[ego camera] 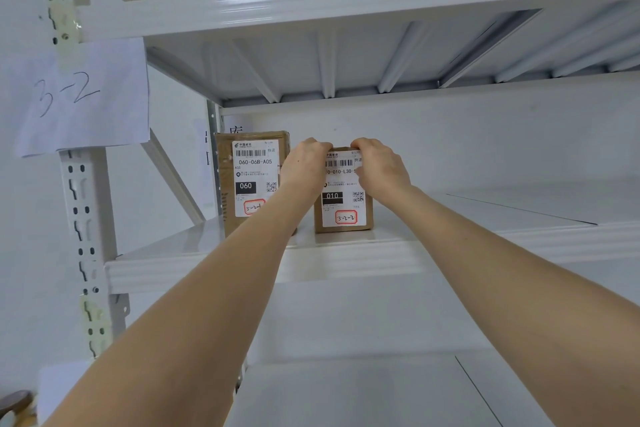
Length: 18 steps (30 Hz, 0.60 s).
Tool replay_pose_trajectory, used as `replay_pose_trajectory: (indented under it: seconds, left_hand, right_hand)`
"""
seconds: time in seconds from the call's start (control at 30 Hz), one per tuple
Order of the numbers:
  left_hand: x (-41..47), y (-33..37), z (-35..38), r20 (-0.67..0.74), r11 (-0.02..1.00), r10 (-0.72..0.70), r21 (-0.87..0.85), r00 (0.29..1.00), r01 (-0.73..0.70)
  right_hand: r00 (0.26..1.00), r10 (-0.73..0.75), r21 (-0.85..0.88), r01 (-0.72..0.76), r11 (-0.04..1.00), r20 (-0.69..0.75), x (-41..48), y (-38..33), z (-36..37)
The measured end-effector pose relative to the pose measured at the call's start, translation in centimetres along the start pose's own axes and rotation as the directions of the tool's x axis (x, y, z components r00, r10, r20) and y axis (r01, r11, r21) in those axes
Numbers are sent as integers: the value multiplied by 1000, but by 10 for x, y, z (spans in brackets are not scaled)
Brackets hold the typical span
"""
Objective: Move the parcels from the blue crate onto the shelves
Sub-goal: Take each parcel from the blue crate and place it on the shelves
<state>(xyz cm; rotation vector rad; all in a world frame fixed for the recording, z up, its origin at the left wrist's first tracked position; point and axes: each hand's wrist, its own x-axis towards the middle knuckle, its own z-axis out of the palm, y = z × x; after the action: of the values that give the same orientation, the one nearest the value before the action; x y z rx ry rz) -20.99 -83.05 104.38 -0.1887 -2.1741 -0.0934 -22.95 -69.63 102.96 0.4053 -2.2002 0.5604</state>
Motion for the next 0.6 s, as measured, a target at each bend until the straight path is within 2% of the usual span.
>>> replay_pose_trajectory:
  seconds: [0.4, 0.6]
  left_hand:
    - [10, -4, 15, 1, 1000, 2, -2, 1000, -2]
    - [9, -1, 13, -3, 998, -21, 54, 1000, 21]
  right_hand:
    - [1000, 22, -25, -22, 999, -3, 11, 7, 12]
    - [999, 37, -56, -38, 998, -24, 12, 8, 9]
